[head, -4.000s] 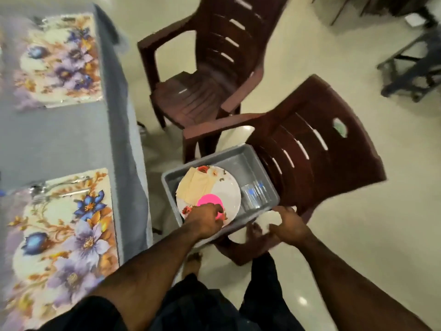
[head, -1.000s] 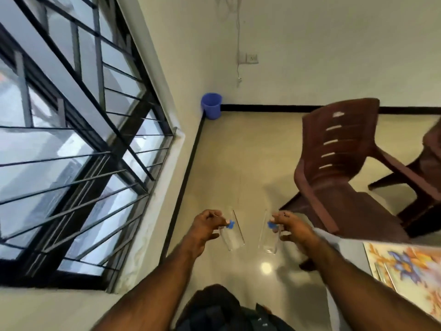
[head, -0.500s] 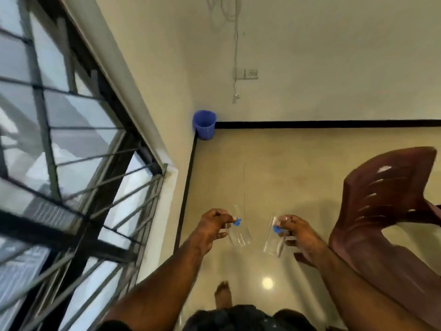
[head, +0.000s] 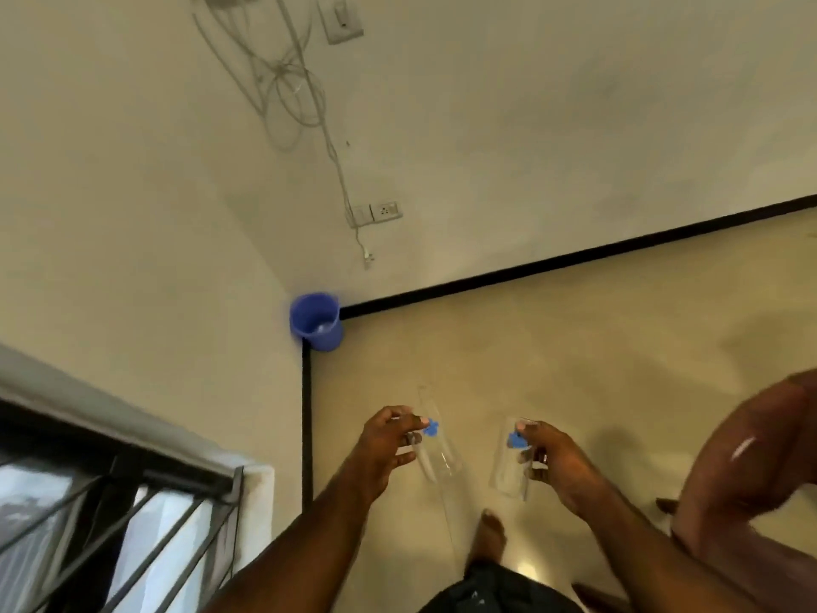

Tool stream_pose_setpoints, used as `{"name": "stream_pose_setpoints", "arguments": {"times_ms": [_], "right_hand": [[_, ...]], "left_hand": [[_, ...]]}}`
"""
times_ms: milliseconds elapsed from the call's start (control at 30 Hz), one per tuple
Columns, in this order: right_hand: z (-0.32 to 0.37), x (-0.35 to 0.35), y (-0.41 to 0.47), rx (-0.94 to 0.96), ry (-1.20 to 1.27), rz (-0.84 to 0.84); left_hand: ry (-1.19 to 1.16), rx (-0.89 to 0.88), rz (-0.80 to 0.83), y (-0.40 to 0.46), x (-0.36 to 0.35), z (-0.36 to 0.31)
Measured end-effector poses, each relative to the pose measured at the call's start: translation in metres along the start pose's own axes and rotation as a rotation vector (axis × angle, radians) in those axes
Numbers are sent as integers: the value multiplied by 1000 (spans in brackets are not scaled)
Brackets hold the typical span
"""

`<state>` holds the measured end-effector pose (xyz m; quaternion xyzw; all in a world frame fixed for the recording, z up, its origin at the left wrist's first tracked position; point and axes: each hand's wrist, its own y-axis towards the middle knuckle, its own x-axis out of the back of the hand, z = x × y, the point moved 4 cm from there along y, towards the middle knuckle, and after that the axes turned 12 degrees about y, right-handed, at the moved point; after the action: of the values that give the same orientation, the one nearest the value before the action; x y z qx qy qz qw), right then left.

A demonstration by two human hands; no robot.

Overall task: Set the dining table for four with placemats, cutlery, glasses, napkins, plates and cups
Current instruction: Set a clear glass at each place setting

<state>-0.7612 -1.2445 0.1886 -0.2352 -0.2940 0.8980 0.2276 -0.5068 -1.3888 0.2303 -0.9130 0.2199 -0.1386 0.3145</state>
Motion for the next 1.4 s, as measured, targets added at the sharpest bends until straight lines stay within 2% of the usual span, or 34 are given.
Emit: {"name": "stream_pose_setpoints", "arguments": {"times_ms": [133, 267, 400, 567, 800, 1000, 1167, 1400], "right_hand": [[85, -10, 72, -18, -8, 49], [177, -9, 134, 69, -42, 67], [248, 20, 204, 132, 77, -18], [311, 75, 285, 137, 240, -195], [399, 160, 321, 260, 389, -473], [434, 274, 339, 313, 537, -644], [473, 386, 369, 295, 640, -707], [590, 519, 376, 304, 652, -728]], "left_hand": [[-62, -48, 28, 74, -9, -89], [-95, -64, 60, 153, -36, -163], [-40, -72, 156, 248, -78, -236], [120, -86, 350, 370, -152, -327], [409, -87, 636, 476, -310, -450], [556, -82, 796, 533, -471, -506], [631, -73, 813, 571, -596, -537], [585, -68, 818, 601, -756, -617]]}}
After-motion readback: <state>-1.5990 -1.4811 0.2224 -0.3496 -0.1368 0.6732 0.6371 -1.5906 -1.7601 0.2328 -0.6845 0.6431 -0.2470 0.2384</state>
